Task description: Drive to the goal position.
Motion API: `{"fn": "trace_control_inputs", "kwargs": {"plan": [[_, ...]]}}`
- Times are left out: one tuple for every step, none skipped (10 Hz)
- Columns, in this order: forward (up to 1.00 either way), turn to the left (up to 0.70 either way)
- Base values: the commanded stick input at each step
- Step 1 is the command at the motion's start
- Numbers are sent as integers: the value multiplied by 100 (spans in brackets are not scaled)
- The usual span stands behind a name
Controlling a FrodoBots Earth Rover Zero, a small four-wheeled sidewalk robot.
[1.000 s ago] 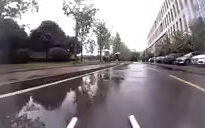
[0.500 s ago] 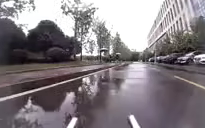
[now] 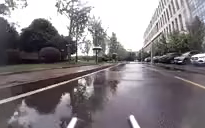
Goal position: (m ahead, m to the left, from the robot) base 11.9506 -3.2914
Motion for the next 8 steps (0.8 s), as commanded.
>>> {"fn": "trace_control_inputs", "kwargs": {"plan": [[70,0],[70,0],[70,0],[70,0],[70,0],[70,0],[70,0],[70,0]]}}
